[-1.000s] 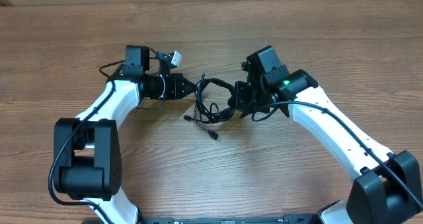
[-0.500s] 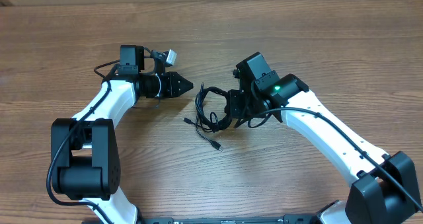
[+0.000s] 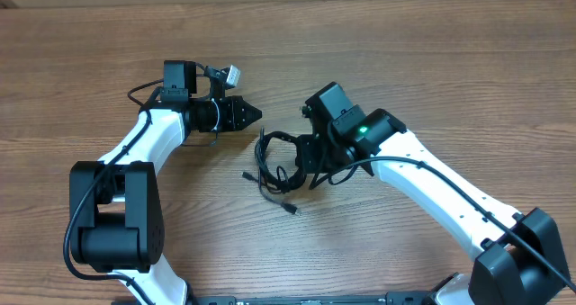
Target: Untangle cables
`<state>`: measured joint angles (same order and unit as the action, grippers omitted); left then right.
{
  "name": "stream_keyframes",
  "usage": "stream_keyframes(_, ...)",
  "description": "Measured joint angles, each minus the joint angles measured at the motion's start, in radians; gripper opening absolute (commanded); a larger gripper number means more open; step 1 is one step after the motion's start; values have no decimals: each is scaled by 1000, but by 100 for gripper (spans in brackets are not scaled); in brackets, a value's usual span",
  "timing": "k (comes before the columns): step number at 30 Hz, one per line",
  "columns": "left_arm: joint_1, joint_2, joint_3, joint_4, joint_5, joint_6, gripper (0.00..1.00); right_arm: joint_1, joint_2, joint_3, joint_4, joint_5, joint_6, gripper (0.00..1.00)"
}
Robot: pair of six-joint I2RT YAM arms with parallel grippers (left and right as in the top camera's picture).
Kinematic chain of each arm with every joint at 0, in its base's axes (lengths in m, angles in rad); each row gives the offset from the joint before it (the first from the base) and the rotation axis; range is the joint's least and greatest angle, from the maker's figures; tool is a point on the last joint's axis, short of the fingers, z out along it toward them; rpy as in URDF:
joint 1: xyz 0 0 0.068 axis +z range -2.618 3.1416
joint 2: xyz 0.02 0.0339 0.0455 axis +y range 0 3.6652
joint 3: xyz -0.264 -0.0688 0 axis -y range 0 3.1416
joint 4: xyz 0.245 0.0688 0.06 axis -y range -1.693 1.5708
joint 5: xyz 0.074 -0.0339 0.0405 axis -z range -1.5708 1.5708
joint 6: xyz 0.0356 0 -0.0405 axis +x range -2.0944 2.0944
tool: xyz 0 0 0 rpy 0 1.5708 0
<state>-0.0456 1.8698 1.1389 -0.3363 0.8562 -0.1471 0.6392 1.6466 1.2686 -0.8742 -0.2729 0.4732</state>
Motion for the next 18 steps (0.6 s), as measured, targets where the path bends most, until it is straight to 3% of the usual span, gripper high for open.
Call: stream_keyframes(18, 0, 0, 0, -12, 143, 0, 4, 19, 0, 0, 26, 0, 1, 4)
